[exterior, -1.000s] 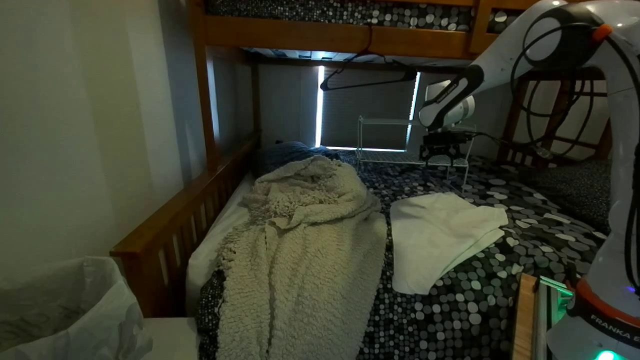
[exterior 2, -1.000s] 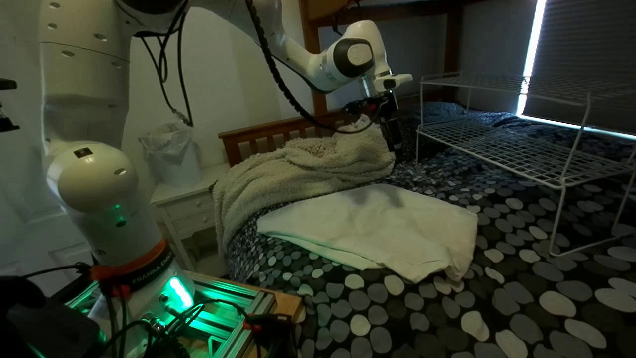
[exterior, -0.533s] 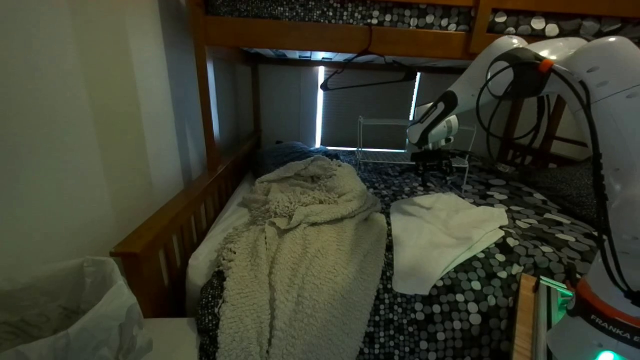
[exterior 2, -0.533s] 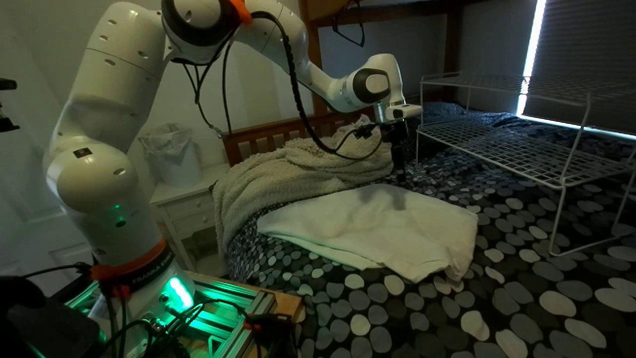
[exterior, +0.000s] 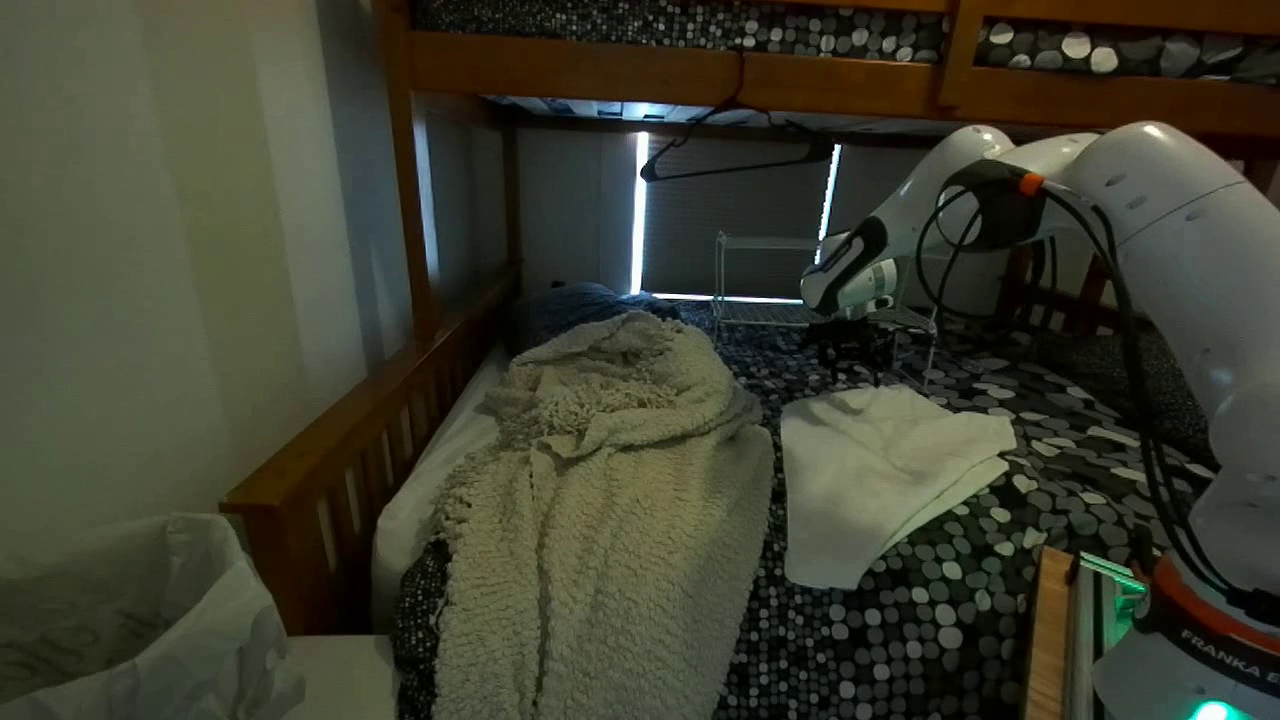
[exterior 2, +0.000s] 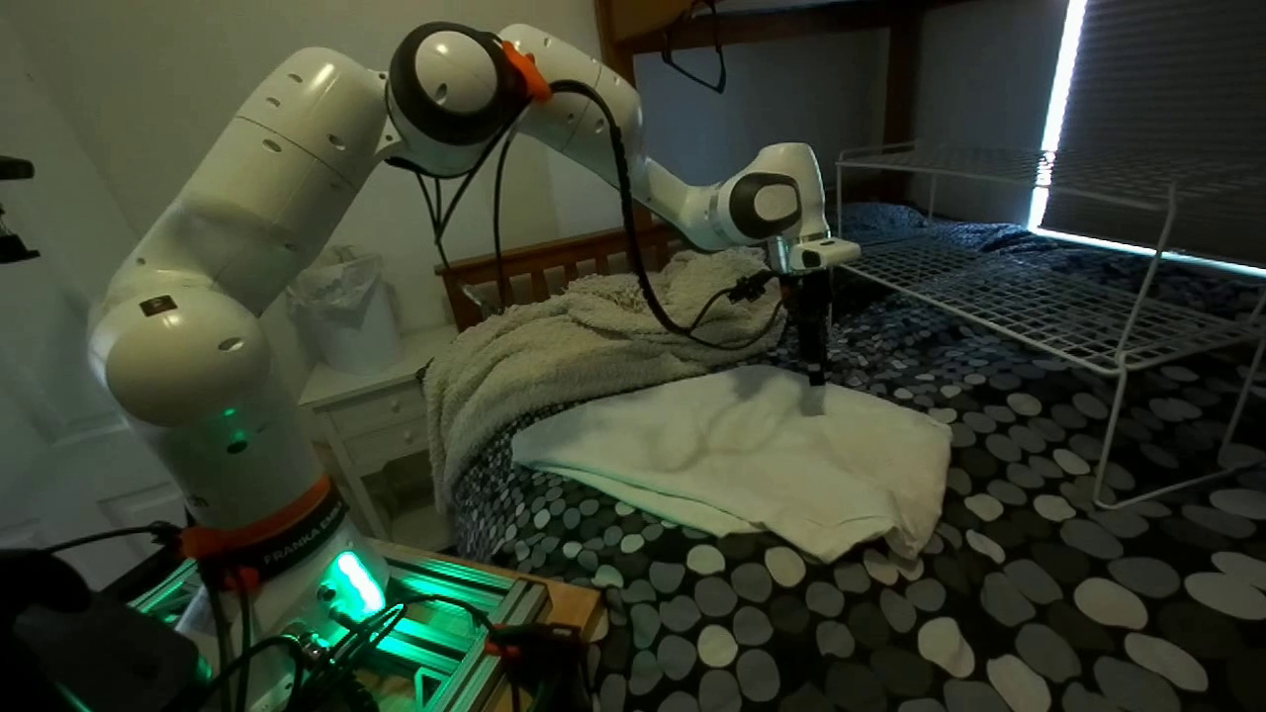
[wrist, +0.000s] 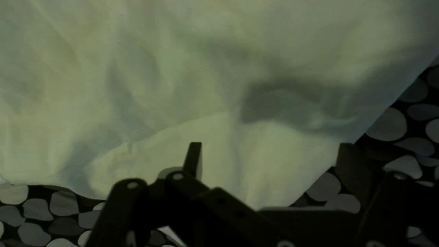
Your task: Fold and unfold the white pillow case cover
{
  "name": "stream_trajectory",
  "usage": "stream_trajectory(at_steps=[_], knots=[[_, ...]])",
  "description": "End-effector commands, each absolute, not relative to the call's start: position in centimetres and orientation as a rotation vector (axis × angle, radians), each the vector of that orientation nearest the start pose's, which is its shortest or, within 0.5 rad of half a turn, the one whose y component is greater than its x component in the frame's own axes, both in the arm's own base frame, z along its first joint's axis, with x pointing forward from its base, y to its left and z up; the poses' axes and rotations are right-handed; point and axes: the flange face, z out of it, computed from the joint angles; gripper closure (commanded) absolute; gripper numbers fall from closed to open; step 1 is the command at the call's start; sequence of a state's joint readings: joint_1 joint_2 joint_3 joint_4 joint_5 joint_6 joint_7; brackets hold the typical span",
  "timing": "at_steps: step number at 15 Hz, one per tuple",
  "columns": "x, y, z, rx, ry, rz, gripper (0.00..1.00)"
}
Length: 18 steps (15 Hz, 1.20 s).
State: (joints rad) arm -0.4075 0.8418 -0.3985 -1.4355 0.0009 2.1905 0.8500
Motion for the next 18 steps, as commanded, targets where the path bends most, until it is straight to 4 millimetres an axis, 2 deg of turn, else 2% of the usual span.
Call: stream_trajectory(at_steps=[1,5,8,11,12,13,16,17,18], knots=[[54.8,-49.5,19.8,-2.358,2.448,-0.003,0.0],[55.7,-50.2,18.7,-2.243,2.509,-0.059,0.0],[55.9,-50.2,17.8,-2.227,2.543,-0.018,0.03],[56.1,-50.3,17.1,-2.216,2.548,-0.033,0.29],[56.2,-50.4,16.9,-2.212,2.549,-0.044,0.2],[56.3,-50.5,16.8,-2.207,2.551,-0.053,0.21],[56.4,-50.8,16.7,-2.195,2.553,-0.06,0.03],[56.4,-50.8,16.7,-2.192,2.557,-0.048,0.05],[56.4,-50.7,16.8,-2.192,2.564,-0.03,0.25]])
